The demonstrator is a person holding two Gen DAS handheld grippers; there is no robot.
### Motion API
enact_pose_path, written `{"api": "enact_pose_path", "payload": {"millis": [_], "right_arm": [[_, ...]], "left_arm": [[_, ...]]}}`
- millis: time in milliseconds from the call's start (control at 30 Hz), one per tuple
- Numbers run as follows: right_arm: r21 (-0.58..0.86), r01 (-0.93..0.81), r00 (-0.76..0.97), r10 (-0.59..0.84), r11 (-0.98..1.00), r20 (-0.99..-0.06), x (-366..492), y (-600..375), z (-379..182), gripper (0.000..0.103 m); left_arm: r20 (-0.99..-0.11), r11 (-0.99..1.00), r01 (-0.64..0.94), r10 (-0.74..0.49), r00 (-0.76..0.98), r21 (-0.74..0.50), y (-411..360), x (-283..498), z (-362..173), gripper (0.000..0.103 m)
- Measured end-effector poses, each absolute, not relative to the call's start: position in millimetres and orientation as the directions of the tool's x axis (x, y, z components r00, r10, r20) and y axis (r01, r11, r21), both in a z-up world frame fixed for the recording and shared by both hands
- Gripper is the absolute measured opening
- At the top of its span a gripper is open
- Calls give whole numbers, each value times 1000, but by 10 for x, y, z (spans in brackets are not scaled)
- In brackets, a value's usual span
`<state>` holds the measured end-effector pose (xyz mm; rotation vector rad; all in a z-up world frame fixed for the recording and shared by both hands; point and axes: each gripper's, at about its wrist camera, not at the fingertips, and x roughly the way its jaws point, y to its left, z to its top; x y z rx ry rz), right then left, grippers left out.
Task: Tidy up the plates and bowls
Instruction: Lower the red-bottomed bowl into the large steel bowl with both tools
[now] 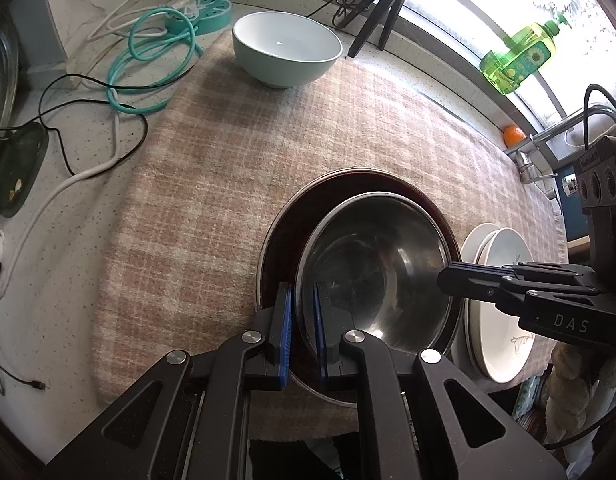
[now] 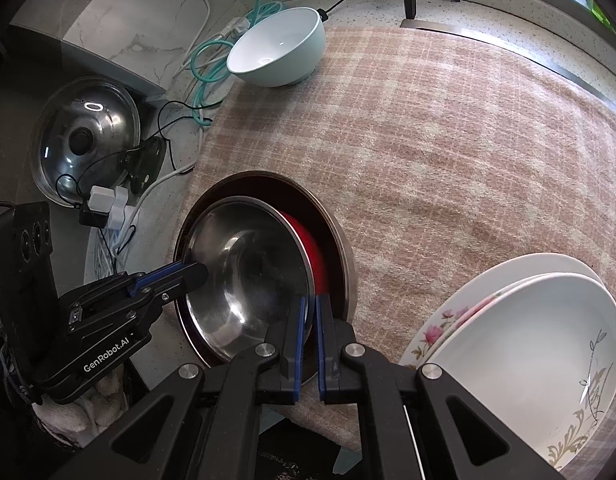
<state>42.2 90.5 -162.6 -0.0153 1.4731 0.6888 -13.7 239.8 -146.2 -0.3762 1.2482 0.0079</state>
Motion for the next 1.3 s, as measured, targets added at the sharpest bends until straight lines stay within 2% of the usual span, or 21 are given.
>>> {"api": "enact_pose_path", "payload": {"millis": [200,300,400,667,1100,1300], "right_arm": [[365,-462,-52,386,808,-921,405,959,-1645,8],[339,-488,-33,370,805,-928,383,990,-1621,8],[348,-481,-46,374,804,-926,399,986,-1630,13],[330,-497,-28,366,802,-930,383,978,-1571,14],[334,-519,-44,366,787,-930,314,989,-1535,15],[329,-526,6,390,784,-921,307,921,-1382,15]], "left_arm": [[-927,943,-204,-186,326,-261,2386,-120,-1455,9],[-930,948,-199,-177,322,-249,2375,-106,-1462,12],[-931,953,-187,-170,322,-239,2353,-99,-1451,12],[-931,968,-157,-136,339,-198,2319,-108,-1362,13],[-917,956,-183,-148,370,-228,2415,-149,-1260,13],[-897,947,-198,-153,415,-254,2520,-153,-1137,13]]}}
